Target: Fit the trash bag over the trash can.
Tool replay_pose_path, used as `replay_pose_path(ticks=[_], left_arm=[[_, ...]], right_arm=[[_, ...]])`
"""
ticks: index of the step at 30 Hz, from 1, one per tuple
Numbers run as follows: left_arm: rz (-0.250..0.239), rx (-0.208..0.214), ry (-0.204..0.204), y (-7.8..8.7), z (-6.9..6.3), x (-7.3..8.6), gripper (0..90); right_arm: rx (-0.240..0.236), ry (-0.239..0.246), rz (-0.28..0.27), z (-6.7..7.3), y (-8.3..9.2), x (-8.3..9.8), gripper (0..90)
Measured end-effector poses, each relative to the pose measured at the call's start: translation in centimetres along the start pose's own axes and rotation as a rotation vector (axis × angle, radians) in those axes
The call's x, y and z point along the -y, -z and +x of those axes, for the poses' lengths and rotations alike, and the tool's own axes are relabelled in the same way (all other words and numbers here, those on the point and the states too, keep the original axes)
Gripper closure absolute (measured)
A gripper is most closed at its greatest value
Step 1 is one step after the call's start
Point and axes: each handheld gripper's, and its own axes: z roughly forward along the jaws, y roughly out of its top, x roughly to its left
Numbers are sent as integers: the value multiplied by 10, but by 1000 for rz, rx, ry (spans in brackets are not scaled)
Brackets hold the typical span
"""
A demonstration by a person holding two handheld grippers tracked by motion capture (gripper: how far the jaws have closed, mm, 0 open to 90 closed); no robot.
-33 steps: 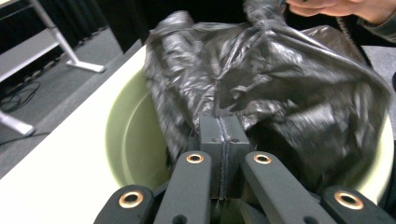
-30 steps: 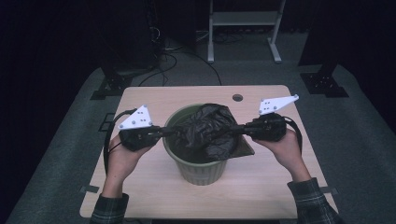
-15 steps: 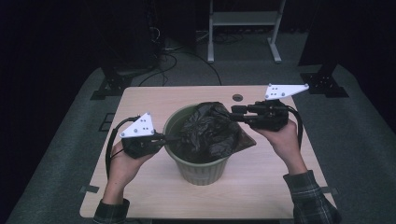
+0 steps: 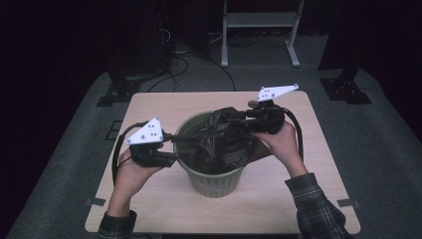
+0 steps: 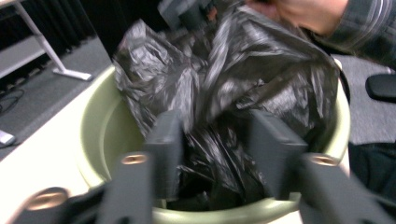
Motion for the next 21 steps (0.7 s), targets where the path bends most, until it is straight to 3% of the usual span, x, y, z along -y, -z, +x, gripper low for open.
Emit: replay_pose_path(ticks=[3,9,16,21], left_arm=[[-35,22,-2,5,5,-10,402],[-65,10,18,2,29,-36,382],[-5,-21,35,-29,53,-56,375],[18,4,61,-57,65,-59,357]], right_arm=[[-8,4,10,1,-1,1,629],[-41,64,21,15,-1,6,626],[-51,85,32,24,-5,12,627],[-60,95,33,27,-6,13,628]])
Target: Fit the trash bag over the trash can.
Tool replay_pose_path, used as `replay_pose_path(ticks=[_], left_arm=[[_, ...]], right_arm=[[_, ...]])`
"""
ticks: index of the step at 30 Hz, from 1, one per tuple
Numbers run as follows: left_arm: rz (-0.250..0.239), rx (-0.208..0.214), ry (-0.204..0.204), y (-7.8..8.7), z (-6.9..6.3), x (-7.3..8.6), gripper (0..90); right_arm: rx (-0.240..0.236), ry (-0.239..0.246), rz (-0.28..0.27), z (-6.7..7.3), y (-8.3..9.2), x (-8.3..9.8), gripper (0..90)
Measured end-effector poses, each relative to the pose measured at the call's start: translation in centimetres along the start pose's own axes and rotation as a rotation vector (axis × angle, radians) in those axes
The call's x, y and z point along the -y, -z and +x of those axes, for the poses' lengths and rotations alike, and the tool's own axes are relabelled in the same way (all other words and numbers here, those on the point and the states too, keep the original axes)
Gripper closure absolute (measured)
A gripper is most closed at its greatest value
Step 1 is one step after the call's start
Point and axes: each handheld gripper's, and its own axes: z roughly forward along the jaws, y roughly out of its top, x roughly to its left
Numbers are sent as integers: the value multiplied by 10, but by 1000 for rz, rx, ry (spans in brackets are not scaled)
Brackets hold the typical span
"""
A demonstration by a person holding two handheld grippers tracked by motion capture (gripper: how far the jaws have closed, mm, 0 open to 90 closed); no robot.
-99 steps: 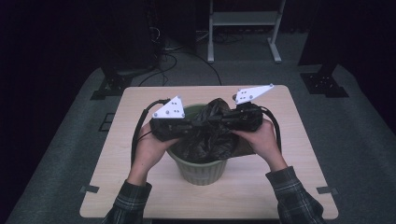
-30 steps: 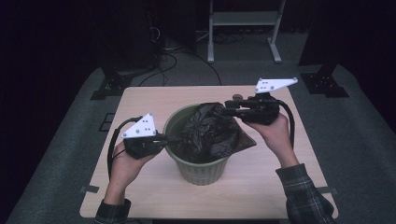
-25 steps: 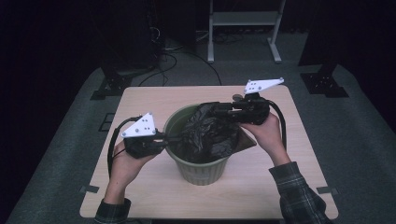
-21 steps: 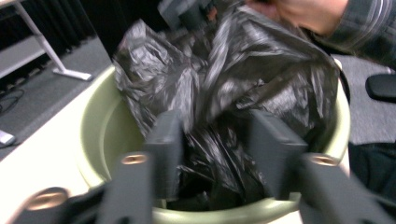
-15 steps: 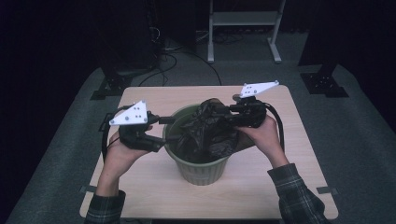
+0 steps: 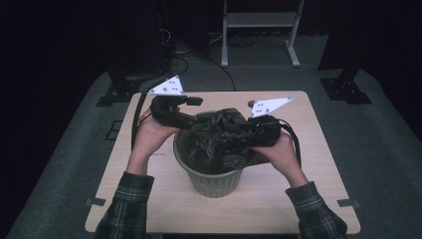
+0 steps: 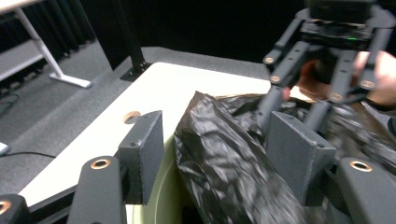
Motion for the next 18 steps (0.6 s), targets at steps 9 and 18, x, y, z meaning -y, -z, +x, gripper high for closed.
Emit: replay_pose_path(ticks=[9,18], left_arm=[[49,60,48,-35,9,0,337],[119,110,34,-45,6,2,839]], right_arm=[[-5,3,-3,-1,0,0,631],[-6,18,-8,1,4,0,630]])
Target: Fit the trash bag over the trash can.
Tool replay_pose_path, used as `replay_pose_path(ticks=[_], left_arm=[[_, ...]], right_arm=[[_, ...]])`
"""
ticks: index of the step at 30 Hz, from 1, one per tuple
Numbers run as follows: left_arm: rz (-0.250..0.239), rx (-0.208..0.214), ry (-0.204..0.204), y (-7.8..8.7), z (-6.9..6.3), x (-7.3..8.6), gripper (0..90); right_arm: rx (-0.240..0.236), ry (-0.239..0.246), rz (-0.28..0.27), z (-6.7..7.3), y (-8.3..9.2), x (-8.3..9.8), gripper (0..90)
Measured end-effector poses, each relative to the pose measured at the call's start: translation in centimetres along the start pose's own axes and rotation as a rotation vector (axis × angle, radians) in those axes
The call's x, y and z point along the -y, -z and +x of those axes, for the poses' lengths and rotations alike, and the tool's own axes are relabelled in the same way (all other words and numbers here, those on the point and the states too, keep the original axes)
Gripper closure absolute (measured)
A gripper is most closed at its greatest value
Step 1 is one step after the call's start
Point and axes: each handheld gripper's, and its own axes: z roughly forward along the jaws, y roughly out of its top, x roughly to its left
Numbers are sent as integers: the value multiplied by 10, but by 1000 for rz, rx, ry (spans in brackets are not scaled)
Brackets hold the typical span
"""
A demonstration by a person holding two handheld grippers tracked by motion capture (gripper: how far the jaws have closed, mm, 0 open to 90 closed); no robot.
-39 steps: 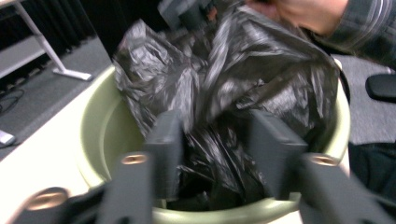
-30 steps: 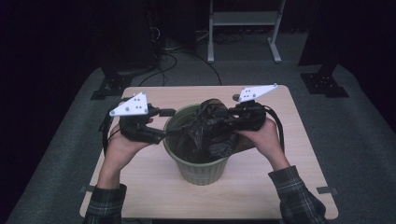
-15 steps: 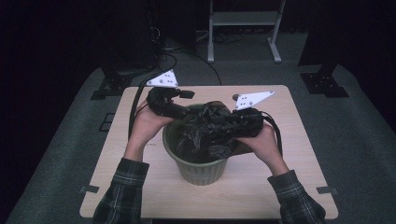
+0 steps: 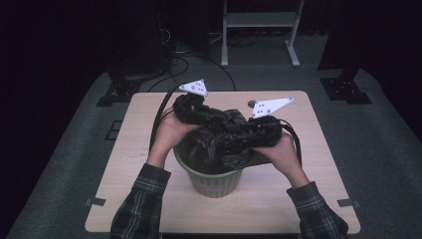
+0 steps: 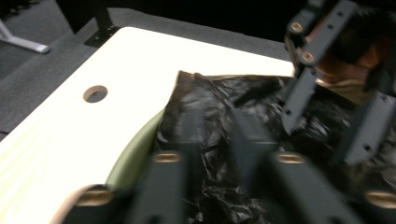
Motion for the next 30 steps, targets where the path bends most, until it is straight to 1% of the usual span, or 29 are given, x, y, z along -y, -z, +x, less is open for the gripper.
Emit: replay_pose_path(ticks=[1,2,4,6,7,9,12,15,18,19,20,22,23,24,25,27,29,30], left_arm=[[-2,-4,-5,2,-1,2,888],[-6,-8,-1,3,-1,3,899],[-11,-22,-2,8,-3,5,899],[-39,-19,3,14,-3,9,900],[-51,-18,5,16,-4,10,899],[-60,-20,-3,20,-6,12,899],[-70,-21,-8,23,-9,12,899],[-75,-16,-15,23,-12,12,899],[-83,-13,-20,23,-14,11,899],[-86,-11,-21,23,-14,11,899],[-91,-6,-22,23,-15,11,899],[-91,-3,-29,23,-17,10,899],[-94,-1,-31,23,-18,10,899],[-92,-1,-32,23,-19,10,899],[-94,-5,-36,22,-20,10,899],[-99,-14,-41,24,-21,11,899],[-101,-36,-40,28,-20,14,899],[-104,-39,-35,30,-19,16,900]], right_arm=[[1,0,-5,0,2,0,630],[8,0,-15,-1,5,0,628],[24,-2,-27,-2,11,0,625],[42,-9,-44,-5,17,0,613],[58,-18,-55,-8,21,0,612],[71,-36,-66,-14,23,-1,602],[72,-58,-57,-19,20,-4,579],[61,-76,-51,-23,12,-6,550],[46,-91,-46,-25,4,-6,547],[44,-88,-43,-25,2,-6,552],[43,-86,-34,-25,-1,-6,565],[53,-78,-20,-24,-5,-7,671],[66,-73,-12,-24,-7,-7,753],[56,-70,-6,-24,-8,-7,835],[59,-64,-7,-24,-8,-7,897],[62,-60,-11,-24,-7,-7,900],[69,-50,-22,-22,-2,-5,900],[76,-44,-29,-22,2,-4,900]])
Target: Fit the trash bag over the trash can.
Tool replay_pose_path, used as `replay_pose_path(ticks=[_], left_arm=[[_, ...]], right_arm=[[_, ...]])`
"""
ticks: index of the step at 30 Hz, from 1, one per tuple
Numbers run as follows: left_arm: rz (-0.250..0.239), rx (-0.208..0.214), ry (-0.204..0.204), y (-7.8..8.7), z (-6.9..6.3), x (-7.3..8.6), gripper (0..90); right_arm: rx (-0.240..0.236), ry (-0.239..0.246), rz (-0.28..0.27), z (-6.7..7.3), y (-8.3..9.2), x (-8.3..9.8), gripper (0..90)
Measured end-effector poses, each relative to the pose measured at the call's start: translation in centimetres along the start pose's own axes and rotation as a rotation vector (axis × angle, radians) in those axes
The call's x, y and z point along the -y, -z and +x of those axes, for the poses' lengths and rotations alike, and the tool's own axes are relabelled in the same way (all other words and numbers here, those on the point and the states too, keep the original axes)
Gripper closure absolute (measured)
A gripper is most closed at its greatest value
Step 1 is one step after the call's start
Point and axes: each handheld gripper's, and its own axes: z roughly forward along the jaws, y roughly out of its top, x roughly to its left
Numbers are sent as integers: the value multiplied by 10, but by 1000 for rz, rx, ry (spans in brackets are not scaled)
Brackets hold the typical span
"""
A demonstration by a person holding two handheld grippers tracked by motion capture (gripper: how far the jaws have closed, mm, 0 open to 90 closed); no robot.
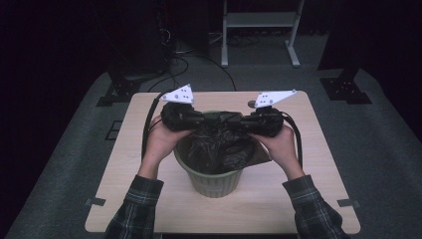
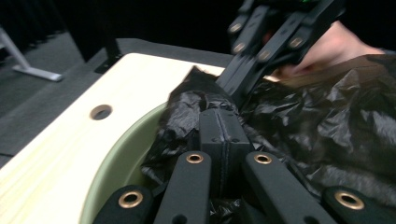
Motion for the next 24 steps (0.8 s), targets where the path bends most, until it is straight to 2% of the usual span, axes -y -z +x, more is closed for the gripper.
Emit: replay_pose_path(ticks=[3,10,16,24], left_arm=[[-15,-17,13,8,2,5,900],[-31,-71,41,33,7,23,900],[-54,-114,61,59,6,38,899],[-84,-183,89,96,3,60,900]], right_arm=[[3,-3,-22,0,11,3,900],[23,4,-28,1,32,11,900],[42,5,-34,3,48,17,900],[88,23,3,14,75,28,900]])
